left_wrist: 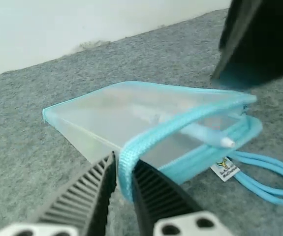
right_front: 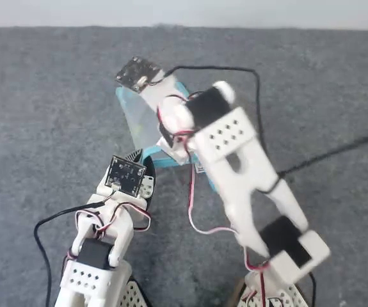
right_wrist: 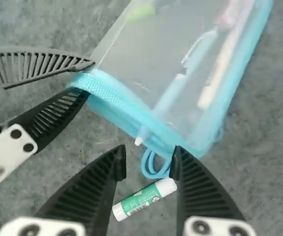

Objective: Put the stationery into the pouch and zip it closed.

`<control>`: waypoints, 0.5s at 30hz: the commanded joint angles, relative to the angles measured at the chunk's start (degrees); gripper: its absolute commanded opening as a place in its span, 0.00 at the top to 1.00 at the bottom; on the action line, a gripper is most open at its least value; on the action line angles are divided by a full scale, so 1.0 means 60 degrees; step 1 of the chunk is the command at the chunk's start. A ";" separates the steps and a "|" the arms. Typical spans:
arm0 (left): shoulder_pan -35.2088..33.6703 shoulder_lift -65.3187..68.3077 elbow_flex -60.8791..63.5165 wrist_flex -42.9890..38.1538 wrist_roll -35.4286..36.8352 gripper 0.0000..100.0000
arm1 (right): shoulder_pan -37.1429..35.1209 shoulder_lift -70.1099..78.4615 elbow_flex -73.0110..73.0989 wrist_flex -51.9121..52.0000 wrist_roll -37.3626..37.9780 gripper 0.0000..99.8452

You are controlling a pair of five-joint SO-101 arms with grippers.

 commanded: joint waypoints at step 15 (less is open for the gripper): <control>0.0103 -0.0147 -0.0256 -0.0015 0.0015 0.99 | 0.1678 -0.6674 1.0623 -0.5209 -0.0103 0.86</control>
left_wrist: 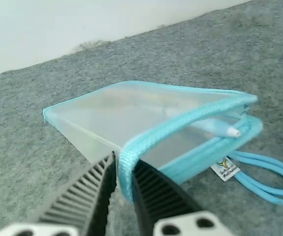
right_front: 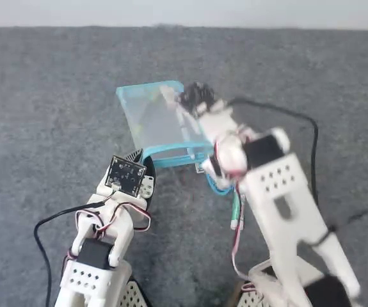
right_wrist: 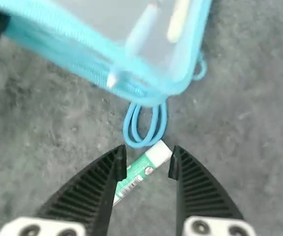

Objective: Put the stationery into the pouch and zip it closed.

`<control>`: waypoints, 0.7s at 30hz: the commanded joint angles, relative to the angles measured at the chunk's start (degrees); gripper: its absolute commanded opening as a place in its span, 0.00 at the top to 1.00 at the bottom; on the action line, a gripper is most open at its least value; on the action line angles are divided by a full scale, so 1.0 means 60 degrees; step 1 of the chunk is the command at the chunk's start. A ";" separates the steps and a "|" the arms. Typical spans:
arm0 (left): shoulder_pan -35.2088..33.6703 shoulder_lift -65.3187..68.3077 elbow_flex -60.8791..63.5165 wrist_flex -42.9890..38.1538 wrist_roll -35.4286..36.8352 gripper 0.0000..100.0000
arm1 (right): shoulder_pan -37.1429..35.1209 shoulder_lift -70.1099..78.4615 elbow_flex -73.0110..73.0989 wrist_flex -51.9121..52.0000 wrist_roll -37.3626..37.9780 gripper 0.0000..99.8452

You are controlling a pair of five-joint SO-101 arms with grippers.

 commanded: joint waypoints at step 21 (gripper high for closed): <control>0.0117 -0.0147 -0.0256 -0.0029 0.0029 0.99 | -0.0242 -0.7289 0.6886 -0.3993 -0.1582 0.86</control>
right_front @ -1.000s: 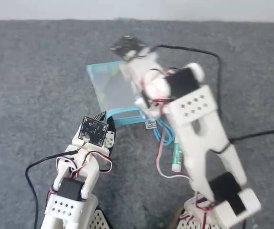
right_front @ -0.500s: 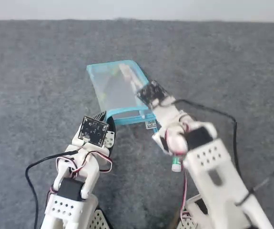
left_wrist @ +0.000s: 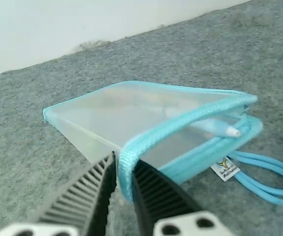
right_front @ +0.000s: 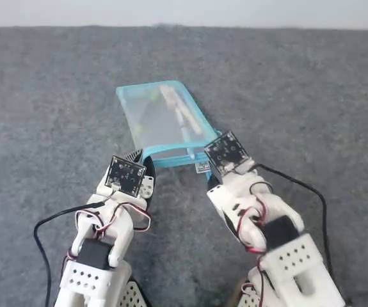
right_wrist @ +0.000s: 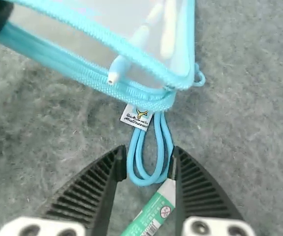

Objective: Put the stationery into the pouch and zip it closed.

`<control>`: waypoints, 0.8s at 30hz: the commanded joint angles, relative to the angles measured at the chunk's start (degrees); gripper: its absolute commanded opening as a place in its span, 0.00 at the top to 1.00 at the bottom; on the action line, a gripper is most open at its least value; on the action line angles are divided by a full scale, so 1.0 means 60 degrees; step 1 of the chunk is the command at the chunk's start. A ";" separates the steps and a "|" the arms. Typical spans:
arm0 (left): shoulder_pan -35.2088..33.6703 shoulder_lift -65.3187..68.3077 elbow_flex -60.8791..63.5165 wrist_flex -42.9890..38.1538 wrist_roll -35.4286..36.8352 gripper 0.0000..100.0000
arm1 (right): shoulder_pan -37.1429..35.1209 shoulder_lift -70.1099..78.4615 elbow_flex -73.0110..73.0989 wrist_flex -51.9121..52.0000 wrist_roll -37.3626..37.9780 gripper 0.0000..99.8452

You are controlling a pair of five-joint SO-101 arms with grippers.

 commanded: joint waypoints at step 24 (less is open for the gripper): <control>0.0147 -0.0147 -0.0227 -0.0029 0.0029 0.99 | -0.1868 0.2982 -0.2212 -0.2396 -0.1978 0.86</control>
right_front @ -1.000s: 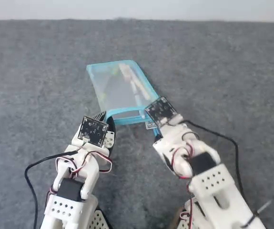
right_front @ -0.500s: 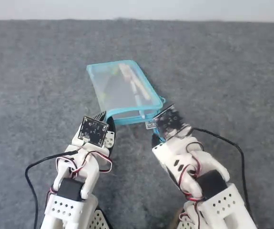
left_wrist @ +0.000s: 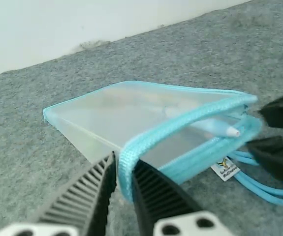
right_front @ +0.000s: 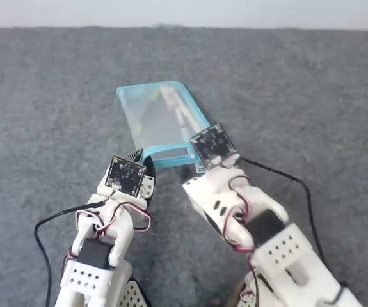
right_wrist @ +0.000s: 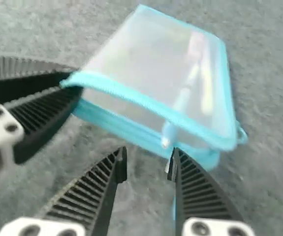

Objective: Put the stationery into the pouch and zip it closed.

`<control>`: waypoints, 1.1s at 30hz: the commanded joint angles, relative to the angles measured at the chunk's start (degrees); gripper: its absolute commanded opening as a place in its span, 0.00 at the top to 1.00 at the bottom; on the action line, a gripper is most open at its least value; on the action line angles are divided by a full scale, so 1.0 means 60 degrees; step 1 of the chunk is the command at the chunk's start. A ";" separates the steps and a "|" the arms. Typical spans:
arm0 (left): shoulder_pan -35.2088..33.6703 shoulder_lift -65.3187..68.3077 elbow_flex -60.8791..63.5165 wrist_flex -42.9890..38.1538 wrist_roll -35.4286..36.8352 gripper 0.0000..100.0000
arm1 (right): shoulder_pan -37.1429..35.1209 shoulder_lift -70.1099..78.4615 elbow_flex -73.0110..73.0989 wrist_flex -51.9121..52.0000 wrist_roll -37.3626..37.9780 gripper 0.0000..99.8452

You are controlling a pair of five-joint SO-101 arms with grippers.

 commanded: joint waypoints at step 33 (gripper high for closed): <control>0.0176 -0.0147 -0.0227 -0.0029 0.0029 0.99 | 0.0989 0.4476 -0.1641 -0.3260 -0.0484 0.86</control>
